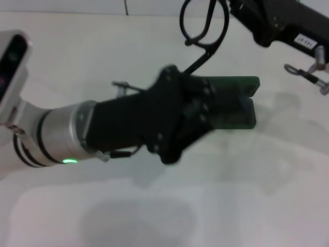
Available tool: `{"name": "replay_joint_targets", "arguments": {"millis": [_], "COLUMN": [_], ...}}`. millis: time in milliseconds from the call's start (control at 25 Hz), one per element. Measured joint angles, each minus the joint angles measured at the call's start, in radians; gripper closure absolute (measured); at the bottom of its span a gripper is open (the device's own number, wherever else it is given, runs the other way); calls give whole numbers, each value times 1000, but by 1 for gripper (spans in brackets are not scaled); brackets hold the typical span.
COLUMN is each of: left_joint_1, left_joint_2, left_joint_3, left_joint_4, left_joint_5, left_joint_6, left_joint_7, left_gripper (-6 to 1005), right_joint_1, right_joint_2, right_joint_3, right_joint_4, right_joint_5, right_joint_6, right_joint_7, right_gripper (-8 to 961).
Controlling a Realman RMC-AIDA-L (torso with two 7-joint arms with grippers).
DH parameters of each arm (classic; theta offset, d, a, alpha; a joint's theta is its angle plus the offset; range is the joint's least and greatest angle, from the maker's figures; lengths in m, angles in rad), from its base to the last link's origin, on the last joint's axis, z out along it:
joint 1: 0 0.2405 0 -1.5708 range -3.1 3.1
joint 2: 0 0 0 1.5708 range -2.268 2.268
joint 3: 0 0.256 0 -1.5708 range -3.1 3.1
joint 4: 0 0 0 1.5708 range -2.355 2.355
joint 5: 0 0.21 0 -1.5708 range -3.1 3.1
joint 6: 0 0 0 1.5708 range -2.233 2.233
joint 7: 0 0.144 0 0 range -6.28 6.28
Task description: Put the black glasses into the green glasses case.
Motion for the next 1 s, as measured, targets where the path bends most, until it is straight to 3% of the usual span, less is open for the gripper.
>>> {"name": "replay_joint_targets", "arguments": {"millis": [240,600,1000], "left_joint_1": [19,-36,15], "left_joint_2": [4,11,8], "left_joint_3": [0,89,68], "left_joint_4": [-12,55,0], "left_joint_5": [-51,94,-50], "left_joint_6": [-22,-22,-105], "left_joint_7": [-4,-46,-33], "left_gripper": [973,973,972], "right_joint_1": [-19,-47,-69], "right_joint_2": [0,-2,1], "right_joint_3": [-4,12,-24], "right_joint_4": [-3,2,1], "right_joint_5": [8,117,123], "right_joint_6": [22,43,-15], "right_joint_7": [-3,-73,-46], "right_gripper": [891,892,891]}}
